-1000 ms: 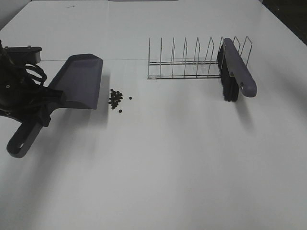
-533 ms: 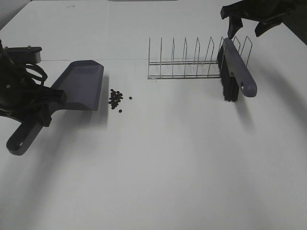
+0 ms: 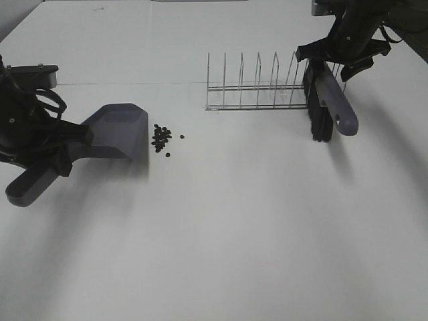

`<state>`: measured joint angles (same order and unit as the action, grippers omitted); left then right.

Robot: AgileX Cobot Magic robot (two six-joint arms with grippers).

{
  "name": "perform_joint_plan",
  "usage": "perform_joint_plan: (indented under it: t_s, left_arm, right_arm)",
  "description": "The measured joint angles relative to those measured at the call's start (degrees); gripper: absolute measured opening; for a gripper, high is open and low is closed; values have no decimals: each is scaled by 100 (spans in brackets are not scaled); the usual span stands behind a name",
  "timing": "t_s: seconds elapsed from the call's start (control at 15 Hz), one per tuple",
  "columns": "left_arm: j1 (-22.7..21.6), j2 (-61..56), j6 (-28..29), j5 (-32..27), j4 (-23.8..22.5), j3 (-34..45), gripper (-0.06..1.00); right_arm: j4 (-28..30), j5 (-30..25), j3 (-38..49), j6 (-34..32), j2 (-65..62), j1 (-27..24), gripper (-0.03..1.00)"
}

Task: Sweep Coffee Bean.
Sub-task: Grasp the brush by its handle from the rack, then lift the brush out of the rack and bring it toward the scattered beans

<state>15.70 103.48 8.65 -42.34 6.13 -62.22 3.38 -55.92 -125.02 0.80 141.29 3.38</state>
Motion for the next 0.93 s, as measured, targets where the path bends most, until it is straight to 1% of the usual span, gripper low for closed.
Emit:
perform_joint_plan:
  t_s: [0.27, 0.4, 0.47, 0.67, 0.8, 0.93]
  left_arm:
    - [0, 0, 0, 0, 0, 0, 32]
    - [0, 0, 0, 0, 0, 0, 32]
    - [0, 0, 0, 0, 0, 0, 32]
    - [0, 0, 0, 0, 0, 0, 32]
    - [0, 0, 0, 0, 0, 0, 32]
    - [0, 0, 0, 0, 0, 0, 32]
  right_arm:
    - [0, 29, 0, 0, 80, 0, 41]
    - [0, 34, 0, -23, 97, 0, 30]
    - [6, -11, -6, -80, 97, 0, 28]
    - [6, -344, -183, -172, 97, 0, 28]
    - [0, -710, -498, -189, 86, 0, 28]
    - [0, -951, -716, -189, -74, 0, 28]
